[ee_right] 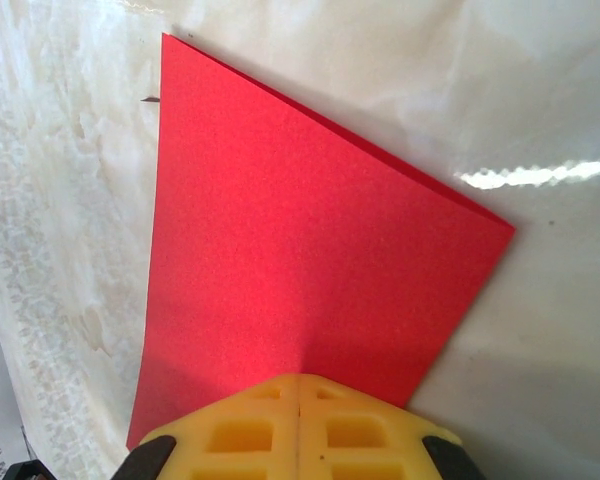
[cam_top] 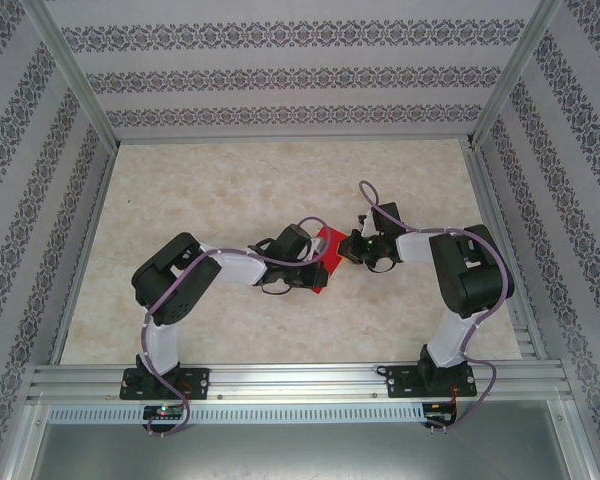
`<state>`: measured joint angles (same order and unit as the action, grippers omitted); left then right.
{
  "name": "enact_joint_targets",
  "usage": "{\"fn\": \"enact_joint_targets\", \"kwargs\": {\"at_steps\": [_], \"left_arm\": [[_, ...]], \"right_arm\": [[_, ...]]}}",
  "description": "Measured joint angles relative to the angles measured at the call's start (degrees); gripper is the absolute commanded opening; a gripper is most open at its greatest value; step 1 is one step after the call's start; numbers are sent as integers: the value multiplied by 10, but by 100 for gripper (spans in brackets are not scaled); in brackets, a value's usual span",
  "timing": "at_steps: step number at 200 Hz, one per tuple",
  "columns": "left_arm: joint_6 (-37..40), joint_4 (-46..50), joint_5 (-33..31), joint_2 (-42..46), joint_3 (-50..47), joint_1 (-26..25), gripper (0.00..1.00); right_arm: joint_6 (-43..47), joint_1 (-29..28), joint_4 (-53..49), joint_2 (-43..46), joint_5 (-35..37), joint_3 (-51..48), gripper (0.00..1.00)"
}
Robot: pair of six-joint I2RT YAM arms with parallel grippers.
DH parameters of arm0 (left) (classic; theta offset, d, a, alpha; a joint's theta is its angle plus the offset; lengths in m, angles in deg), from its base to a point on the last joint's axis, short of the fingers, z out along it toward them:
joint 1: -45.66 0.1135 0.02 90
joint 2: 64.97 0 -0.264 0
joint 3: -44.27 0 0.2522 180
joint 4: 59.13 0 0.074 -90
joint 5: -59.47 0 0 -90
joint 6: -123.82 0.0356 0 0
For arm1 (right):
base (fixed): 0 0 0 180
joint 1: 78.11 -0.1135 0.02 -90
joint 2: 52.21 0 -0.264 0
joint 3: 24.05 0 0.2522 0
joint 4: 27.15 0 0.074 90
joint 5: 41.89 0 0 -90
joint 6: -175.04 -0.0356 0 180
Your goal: Fold a paper plane with a square sheet of paper (pick it up from the middle)
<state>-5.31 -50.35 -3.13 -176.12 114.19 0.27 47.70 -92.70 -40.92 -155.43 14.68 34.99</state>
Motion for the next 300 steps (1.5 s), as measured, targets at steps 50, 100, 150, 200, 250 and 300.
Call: {"fn": "enact_joint_targets", "kwargs": {"at_steps": [50,100,150,200,250,300], "left_arm": [[26,-1,12,16,-23,0,5],[52,18,14,27,-30,0,4],[61,75,-6,52,-33,2,7],[52,151,-90,118,-33,36,23],[33,179,-151,176,-33,94,42],[11,193,-153,188,-46,132,51]], "right_arm": [[2,0,-2,-1,-2,1,5],[5,0,-2,-1,-2,1,5],[15,-13,-17,-1,15,14,5],[36,-56,-41,-28,64,71,6],[58,-95,-96,-57,119,155,12],[43,-131,-159,-35,222,203,34]]}}
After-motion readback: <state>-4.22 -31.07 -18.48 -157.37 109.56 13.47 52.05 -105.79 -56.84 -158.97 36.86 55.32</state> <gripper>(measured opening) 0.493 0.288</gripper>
